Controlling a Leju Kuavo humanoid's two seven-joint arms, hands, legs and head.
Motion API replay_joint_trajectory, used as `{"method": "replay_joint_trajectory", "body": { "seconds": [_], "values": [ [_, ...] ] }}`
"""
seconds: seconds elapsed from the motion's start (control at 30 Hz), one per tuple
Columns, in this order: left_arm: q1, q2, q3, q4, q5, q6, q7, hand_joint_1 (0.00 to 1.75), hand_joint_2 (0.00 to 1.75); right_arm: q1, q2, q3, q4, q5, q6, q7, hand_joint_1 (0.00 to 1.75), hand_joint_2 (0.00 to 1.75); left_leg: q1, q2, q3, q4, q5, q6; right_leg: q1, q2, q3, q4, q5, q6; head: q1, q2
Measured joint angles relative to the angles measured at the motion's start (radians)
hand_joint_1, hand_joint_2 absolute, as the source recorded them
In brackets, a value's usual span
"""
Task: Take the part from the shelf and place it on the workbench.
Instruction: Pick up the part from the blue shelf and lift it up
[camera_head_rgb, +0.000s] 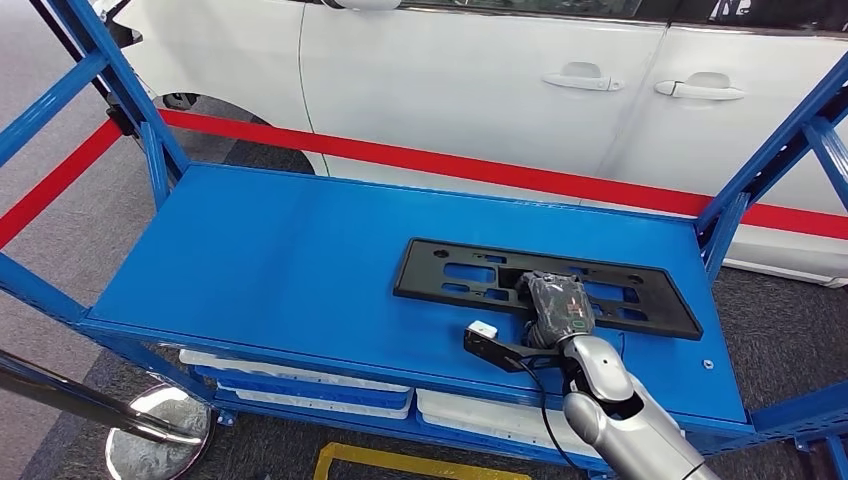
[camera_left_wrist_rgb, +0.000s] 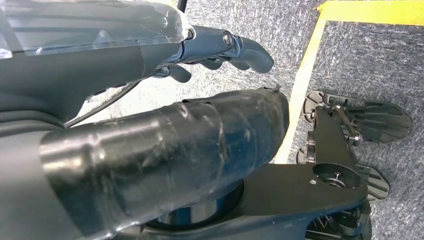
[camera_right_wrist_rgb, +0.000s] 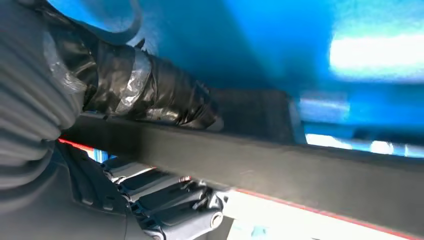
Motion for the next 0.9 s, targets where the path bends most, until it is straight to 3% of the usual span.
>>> {"method": "replay_joint_trajectory", "body": {
  "seconds": [0.03,0.43,0.6,0.73,0.9],
  "values": [
    [0.0,0.0,0.0,0.0,0.0,-0.001,-0.001,0.0,1.75,0.0,0.001,0.0,0.0,0.001,0.0,0.0,1.75,1.75,0.0,0.0,0.0,0.0,0.0,0.0,0.0,0.0,0.0,0.0,0.0,0.0,0.0,0.0],
    [0.0,0.0,0.0,0.0,0.007,-0.008,-0.036,0.0,1.75,0.009,0.006,-0.006,0.0,0.032,-0.012,-0.008,1.75,1.75,0.0,0.0,0.0,0.0,0.0,0.0,0.0,0.0,0.0,0.0,0.0,0.0,0.0,0.0],
    [0.001,0.0,0.003,0.0,0.01,0.002,-0.04,0.0,1.75,0.032,0.006,-0.026,-0.024,0.025,-0.02,-0.047,1.75,1.75,0.0,0.0,0.0,0.0,0.0,0.0,0.0,0.0,0.0,0.0,0.0,0.0,0.0,0.0],
    [0.004,0.0,0.007,0.0,0.024,0.01,-0.062,0.0,1.75,0.073,-0.014,-0.058,-0.152,-0.028,-0.009,-0.105,1.75,1.75,0.0,0.0,-0.001,0.0,0.0,0.0,0.0,0.0,-0.001,0.0,0.0,0.0,0.0,0.0],
    [0.005,0.0,0.017,0.0,0.036,0.013,-0.036,0.0,1.75,0.116,-0.057,-0.096,-0.435,-0.196,0.083,-0.18,1.75,1.75,0.0,0.0,-0.002,0.0,0.0,0.0,0.0,0.0,-0.002,0.0,0.0,0.0,0.0,0.0]
  ]
}}
